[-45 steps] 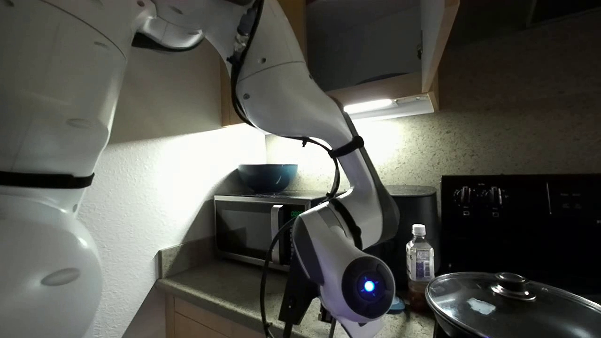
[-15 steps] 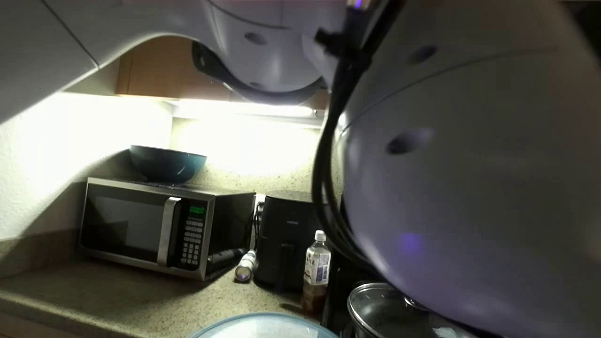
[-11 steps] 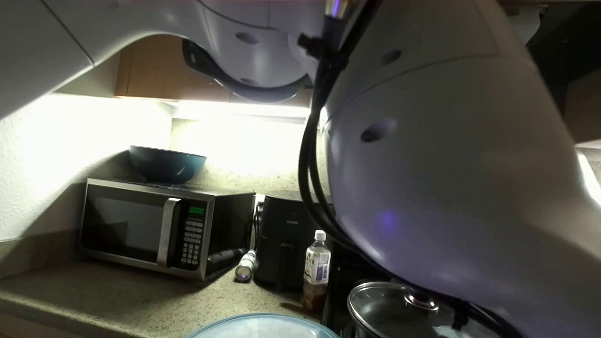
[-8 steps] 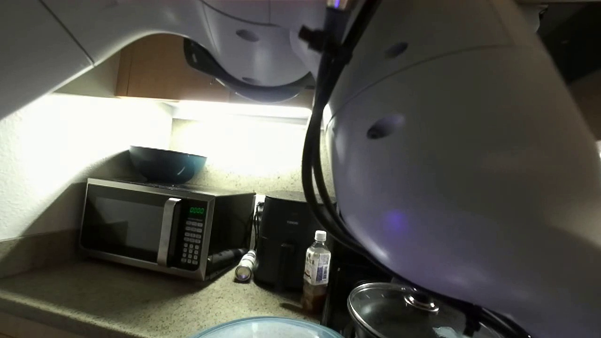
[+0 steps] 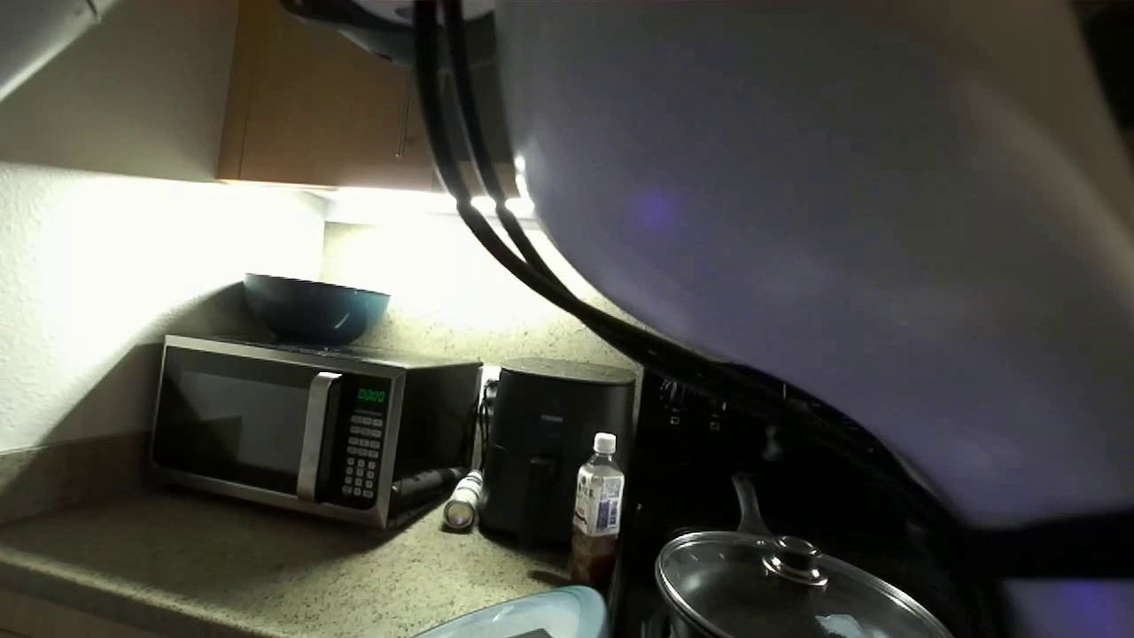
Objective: Pick up the lid and put it in the top cabinet
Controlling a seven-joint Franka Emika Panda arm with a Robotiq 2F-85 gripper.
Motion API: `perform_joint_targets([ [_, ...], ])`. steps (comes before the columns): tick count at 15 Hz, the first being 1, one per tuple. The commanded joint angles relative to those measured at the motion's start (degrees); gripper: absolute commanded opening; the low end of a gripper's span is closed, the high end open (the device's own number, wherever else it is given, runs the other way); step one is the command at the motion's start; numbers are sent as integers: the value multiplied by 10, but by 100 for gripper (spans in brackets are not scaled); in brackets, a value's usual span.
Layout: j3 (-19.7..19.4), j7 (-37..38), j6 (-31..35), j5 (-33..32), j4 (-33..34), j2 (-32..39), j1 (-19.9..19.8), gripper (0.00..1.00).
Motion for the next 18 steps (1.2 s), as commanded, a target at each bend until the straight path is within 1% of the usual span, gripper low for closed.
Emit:
perform_joint_targets([
  [1, -7, -20, 141, -21, -116, -136, 96, 0],
  [3, 2, 1, 215, -20, -147, -181, 152, 0],
  [4, 0, -14, 149, -12, -97, -106, 117, 0],
  [5, 1, -13, 176, -12, -114, -128, 143, 0],
  [6, 3, -12, 191, -12, -125, -143, 157, 0],
  [9, 2, -19, 197, -8, -135, -159, 160, 0],
  [12, -13, -62, 143, -4, -152, -196, 143, 0],
  [15, -35, -87, 98, -18, -172, -240, 140, 0],
  [16, -36, -96, 55, -15, -137, -211, 136, 0],
  [17, -41, -106, 34, -16, -137, -220, 137, 0],
  [18, -48, -115, 30, -24, -165, -259, 141, 0],
])
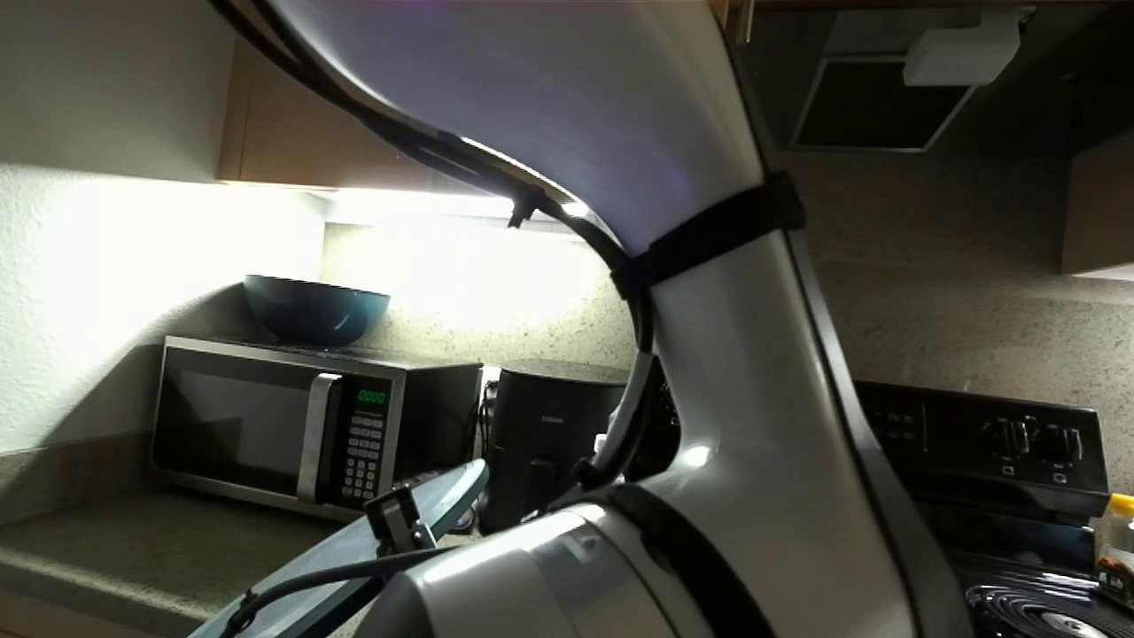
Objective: Pick up the lid and put it in the top cabinet
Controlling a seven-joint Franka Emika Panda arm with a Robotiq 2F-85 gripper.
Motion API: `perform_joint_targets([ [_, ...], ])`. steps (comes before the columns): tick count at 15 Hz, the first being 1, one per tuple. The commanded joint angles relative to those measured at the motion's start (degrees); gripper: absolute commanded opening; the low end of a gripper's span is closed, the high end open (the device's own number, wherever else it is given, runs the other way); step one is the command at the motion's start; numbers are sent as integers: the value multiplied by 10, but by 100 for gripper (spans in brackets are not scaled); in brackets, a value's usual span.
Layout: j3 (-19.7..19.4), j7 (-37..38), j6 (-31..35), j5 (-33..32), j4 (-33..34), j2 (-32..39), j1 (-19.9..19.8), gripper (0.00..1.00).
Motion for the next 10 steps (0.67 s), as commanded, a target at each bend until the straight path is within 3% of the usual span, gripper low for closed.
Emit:
perform_joint_targets([
  [1, -16, -41, -51, -19, -35, -68, -5, 0],
  [2, -15, -40, -79, -13, -1, -34, -7, 0],
  [3, -12, -23, -49, -4, -4, -25, 1, 0],
  [10, -6, -33, -40, -2, -6, -38, 12, 0],
])
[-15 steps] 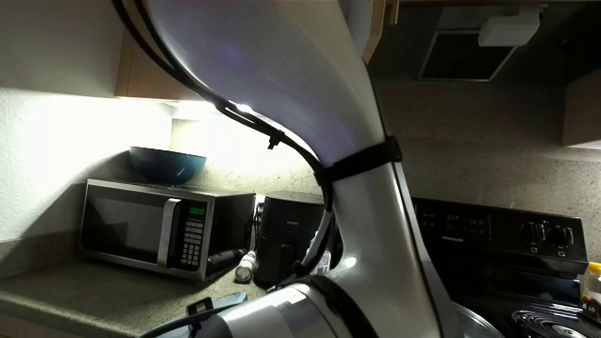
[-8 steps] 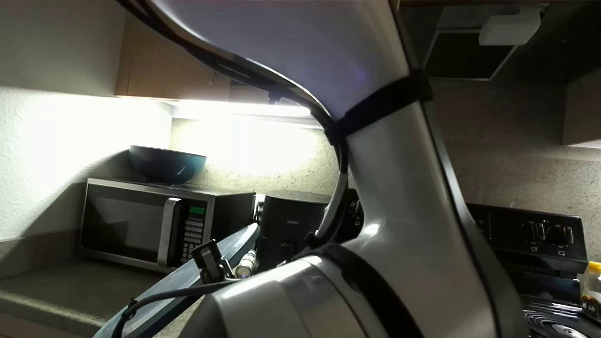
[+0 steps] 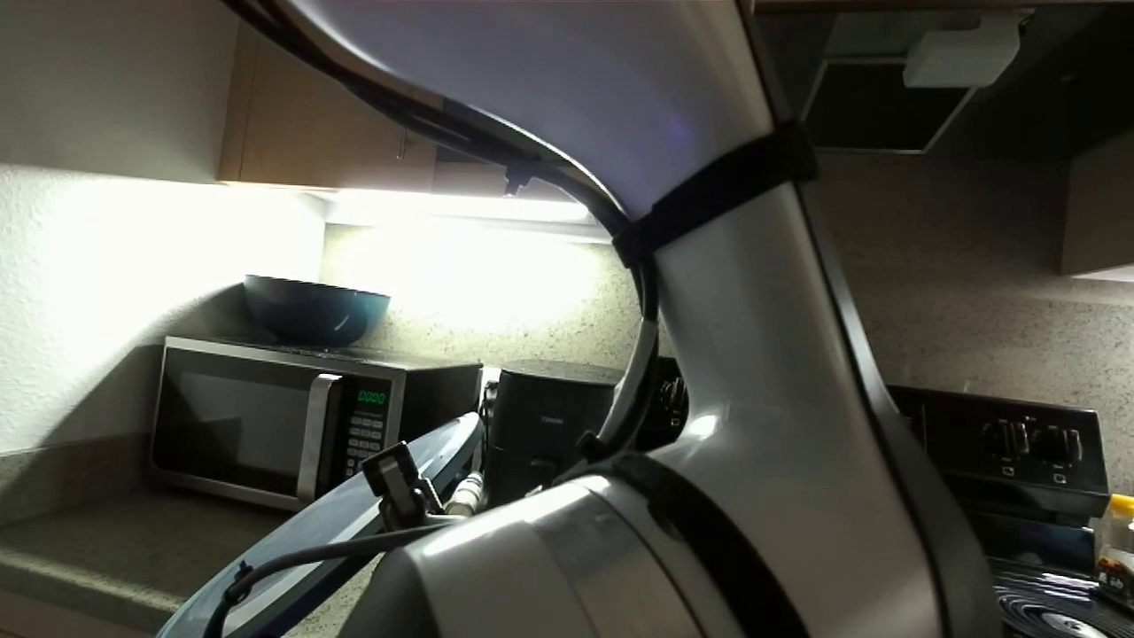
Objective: Pick up the lid and put it in the top cabinet
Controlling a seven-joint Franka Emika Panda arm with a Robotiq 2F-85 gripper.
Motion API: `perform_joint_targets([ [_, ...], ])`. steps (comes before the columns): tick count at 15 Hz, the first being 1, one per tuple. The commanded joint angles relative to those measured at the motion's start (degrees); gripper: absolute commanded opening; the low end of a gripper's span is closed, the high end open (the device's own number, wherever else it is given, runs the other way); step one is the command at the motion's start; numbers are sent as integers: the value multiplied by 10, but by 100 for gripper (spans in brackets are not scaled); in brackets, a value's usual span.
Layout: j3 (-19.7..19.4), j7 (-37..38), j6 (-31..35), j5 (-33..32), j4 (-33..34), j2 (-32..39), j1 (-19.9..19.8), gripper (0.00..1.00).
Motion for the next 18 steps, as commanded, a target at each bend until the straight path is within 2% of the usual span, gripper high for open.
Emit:
perform_joint_targets([
  [1, 8, -14, 12, 4, -6, -22, 15, 0],
  [6, 40, -44, 19, -3, -10, -72, 43, 0],
  [11, 67, -46, -11, -13, -10, -127, 38, 0],
  [13, 74, -42, -4, 0, 1, -98, 37, 0],
  [18, 76, -56, 1, 6, -5, -113, 34, 0],
])
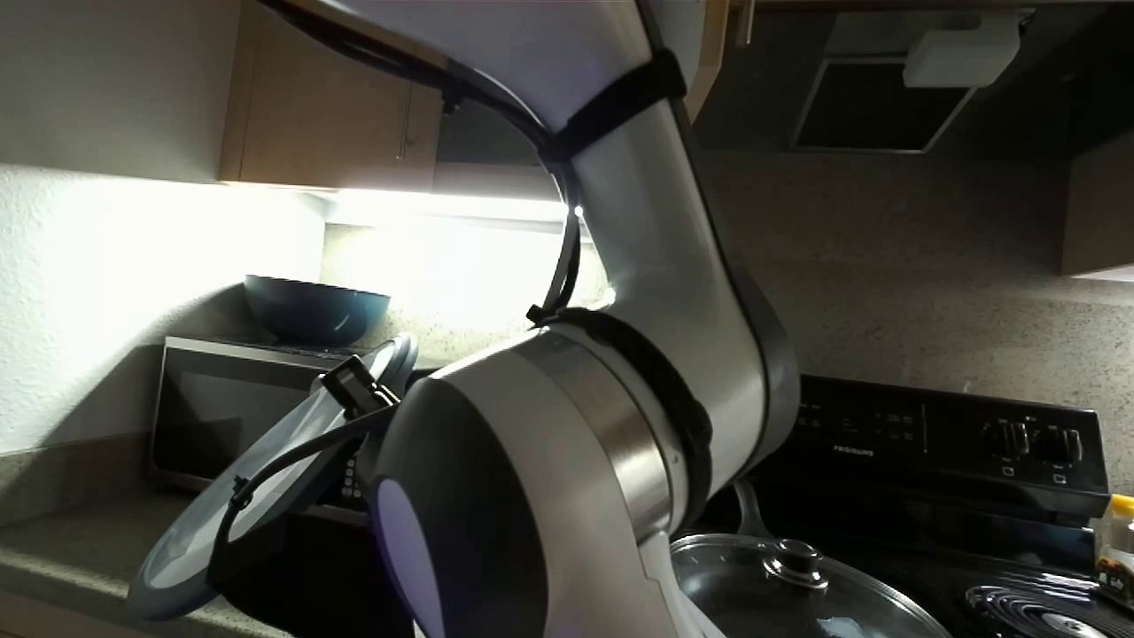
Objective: Pick up the lid and put it in the top cabinet
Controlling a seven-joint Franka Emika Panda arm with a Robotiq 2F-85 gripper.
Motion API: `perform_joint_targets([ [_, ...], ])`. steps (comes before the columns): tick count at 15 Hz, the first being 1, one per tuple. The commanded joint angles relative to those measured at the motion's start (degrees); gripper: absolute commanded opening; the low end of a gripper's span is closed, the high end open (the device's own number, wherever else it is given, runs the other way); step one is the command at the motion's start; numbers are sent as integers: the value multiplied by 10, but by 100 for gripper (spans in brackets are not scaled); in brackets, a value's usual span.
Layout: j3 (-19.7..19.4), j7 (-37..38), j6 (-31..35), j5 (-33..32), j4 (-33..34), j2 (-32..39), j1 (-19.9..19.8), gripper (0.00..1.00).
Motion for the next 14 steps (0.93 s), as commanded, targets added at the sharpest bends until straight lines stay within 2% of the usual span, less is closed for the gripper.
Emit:
perform_joint_targets([
  [1, 10, -27, 1, 10, -10, -30, -16, 0],
  [3, 21, -50, 14, 5, -15, -72, -14, 0],
  [6, 70, -22, 42, -24, -15, -134, -2, 0],
  [10, 135, 11, 29, -69, -11, -194, 18, 0],
  [12, 155, 24, 20, -95, -8, -207, 27, 0],
  [13, 142, -1, 24, -74, 0, -173, 25, 0],
  [14, 148, 1, 24, -77, 0, -180, 29, 0],
])
